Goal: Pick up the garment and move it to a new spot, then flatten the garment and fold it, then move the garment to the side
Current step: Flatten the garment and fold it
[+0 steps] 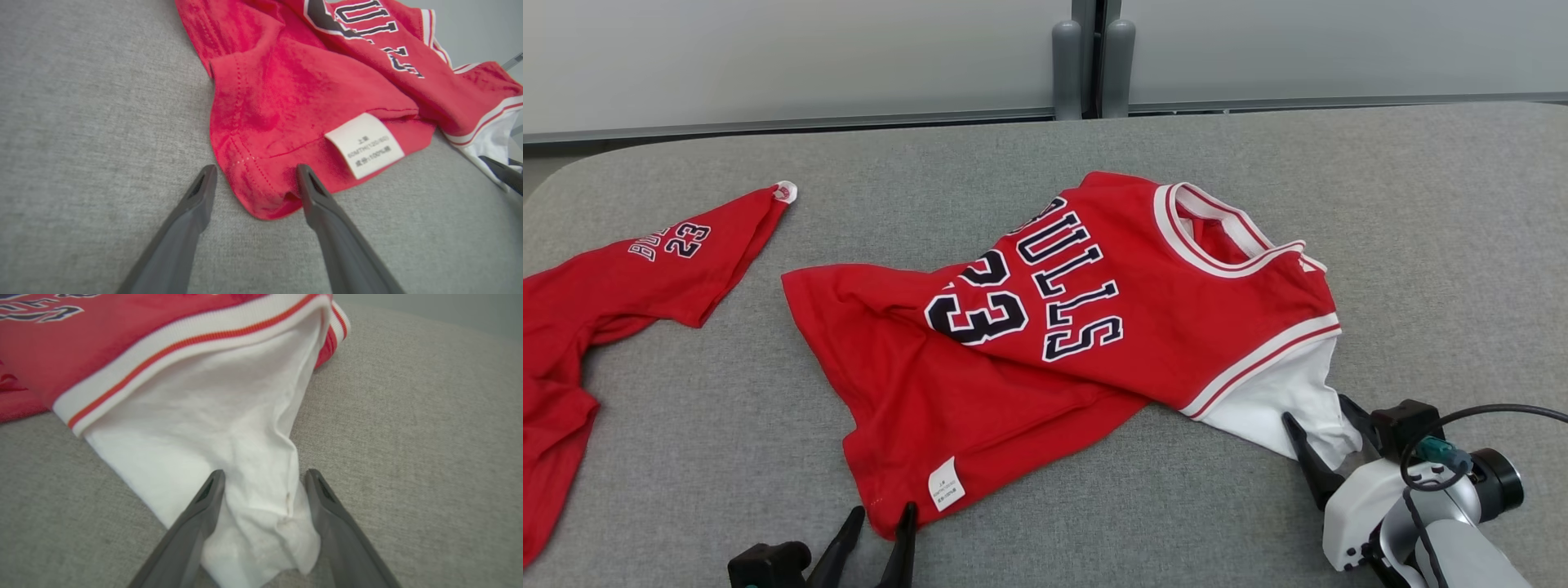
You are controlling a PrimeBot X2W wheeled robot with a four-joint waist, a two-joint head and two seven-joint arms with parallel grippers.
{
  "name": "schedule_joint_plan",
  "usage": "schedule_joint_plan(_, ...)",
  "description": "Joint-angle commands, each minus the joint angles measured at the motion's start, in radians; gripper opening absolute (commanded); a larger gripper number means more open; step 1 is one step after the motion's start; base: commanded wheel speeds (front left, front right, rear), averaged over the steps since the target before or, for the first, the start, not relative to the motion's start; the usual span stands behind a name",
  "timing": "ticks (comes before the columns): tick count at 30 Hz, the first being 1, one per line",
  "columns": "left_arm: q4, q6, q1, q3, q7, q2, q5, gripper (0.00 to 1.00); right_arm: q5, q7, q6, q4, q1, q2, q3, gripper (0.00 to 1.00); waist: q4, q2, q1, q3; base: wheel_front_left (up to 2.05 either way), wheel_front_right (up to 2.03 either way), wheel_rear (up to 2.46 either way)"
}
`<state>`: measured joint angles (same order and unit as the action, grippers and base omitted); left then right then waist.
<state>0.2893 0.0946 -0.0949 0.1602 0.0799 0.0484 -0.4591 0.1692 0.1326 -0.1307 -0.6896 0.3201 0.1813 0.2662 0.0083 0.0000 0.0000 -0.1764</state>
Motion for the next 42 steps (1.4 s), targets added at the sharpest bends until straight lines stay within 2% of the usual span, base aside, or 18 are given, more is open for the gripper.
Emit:
schedule_joint_plan(1, 0.011, -0.006, 0.015, 0.001, 0.005, 0.004, -0.006, 1.0, 0.011, 0.004, 0.0, -0.024, 0.001, 0.008, 0.021, 1.0, 0.0, 0.0, 0.0, -0.004, 0.0, 0.0, 0.0)
schedule_joint_plan(4, 0.021, -0.003, 0.024, 0.003, 0.009, 0.004, -0.024, 1.0, 0.028, 0.015, 0.0, -0.039, 0.007, 0.011, 0.043, 1.0, -0.004, 0.0, 0.0, -0.006, 0.0, 0.0, 0.0)
schedule_joint_plan(5, 0.025, 0.0, 0.024, 0.005, 0.006, 0.004, -0.033, 1.0, 0.034, 0.018, 0.0, -0.043, 0.008, 0.012, 0.05, 0.92, -0.007, 0.0, 0.0, -0.006, 0.0, 0.0, 0.0)
schedule_joint_plan(6, 0.029, 0.004, 0.024, 0.007, 0.005, 0.004, -0.044, 0.83, 0.039, 0.019, 0.0, -0.047, 0.009, 0.011, 0.061, 0.49, -0.009, 0.0, 0.0, -0.005, 0.0, 0.0, 0.0)
schedule_joint_plan(7, 0.033, 0.008, 0.024, 0.011, 0.001, 0.003, -0.052, 0.28, 0.051, 0.026, 0.0, -0.047, 0.01, 0.009, 0.073, 0.15, -0.012, 0.0, 0.0, -0.004, 0.0, 0.0, 0.0)
schedule_joint_plan(8, 0.033, 0.008, 0.024, 0.011, 0.001, 0.003, -0.052, 0.28, 0.051, 0.026, 0.0, -0.047, 0.01, 0.009, 0.073, 0.15, -0.012, 0.0, 0.0, -0.004, 0.0, 0.0, 0.0)
schedule_joint_plan(9, 0.037, 0.009, 0.023, 0.015, -0.004, 0.004, -0.057, 0.0, 0.067, 0.031, 0.0, -0.045, 0.01, 0.008, 0.078, 0.0, -0.014, 0.0, 0.0, -0.002, 0.0, 0.0, 0.0)
schedule_joint_plan(14, 0.026, 0.019, -0.006, 0.02, -0.009, 0.019, -0.084, 0.0, 0.219, 0.033, 0.0, 0.012, -0.013, 0.004, 0.118, 0.0, -0.026, 0.0, 0.0, 0.023, 0.0, 0.0, 0.0)
schedule_joint_plan(18, -0.08, 0.025, -0.042, 0.005, -0.011, 0.037, -0.123, 0.0, 0.454, 0.013, 0.0, 0.192, -0.053, 0.039, 0.114, 0.0, -0.042, 0.0, 0.0, 0.042, 0.0, 0.0, 0.0)
schedule_joint_plan(24, -0.439, 0.015, -0.098, -0.035, -0.077, 0.112, -0.159, 0.0, 0.819, -0.079, 0.0, 0.61, -0.144, 0.167, 0.021, 0.0, -0.07, 0.0, 0.0, 0.07, 0.0, 0.0, 0.0)
schedule_joint_plan(27, -0.64, -0.009, -0.105, -0.06, -0.158, 0.16, -0.171, 0.0, 0.951, -0.135, 0.0, 0.798, -0.176, 0.229, -0.064, 0.0, -0.09, 0.0, 0.0, 0.086, 0.0, 0.0, 0.0)
schedule_joint_plan(31, -0.846, -0.032, -0.05, -0.087, -0.273, 0.222, -0.191, 0.0, 1.089, -0.205, 0.0, 0.962, -0.173, 0.273, -0.19, 0.0, -0.12, 0.0, 0.0, 0.092, 0.0, 0.0, 0.0)
schedule_joint_plan(37, -0.981, -0.055, 0.157, -0.12, -0.447, 0.309, -0.245, 0.0, 1.193, -0.303, 0.0, 1.028, -0.044, 0.3, -0.351, 0.0, -0.164, 0.0, 0.0, 0.041, 0.0, 0.0, 0.0)
schedule_joint_plan(39, -0.987, -0.06, 0.266, -0.119, -0.508, 0.337, -0.265, 0.0, 1.186, -0.341, 0.0, 1.013, 0.036, 0.31, -0.379, 0.0, -0.179, 0.0, 0.0, -0.005, 0.0, 0.0, 0.0)
schedule_joint_plan(42, -0.927, -0.059, 0.463, -0.095, -0.583, 0.362, -0.28, 0.0, 1.146, -0.391, 0.0, 0.946, 0.178, 0.293, -0.396, 0.0, -0.184, 0.0, 0.0, -0.084, 0.0, 0.0, 0.0)
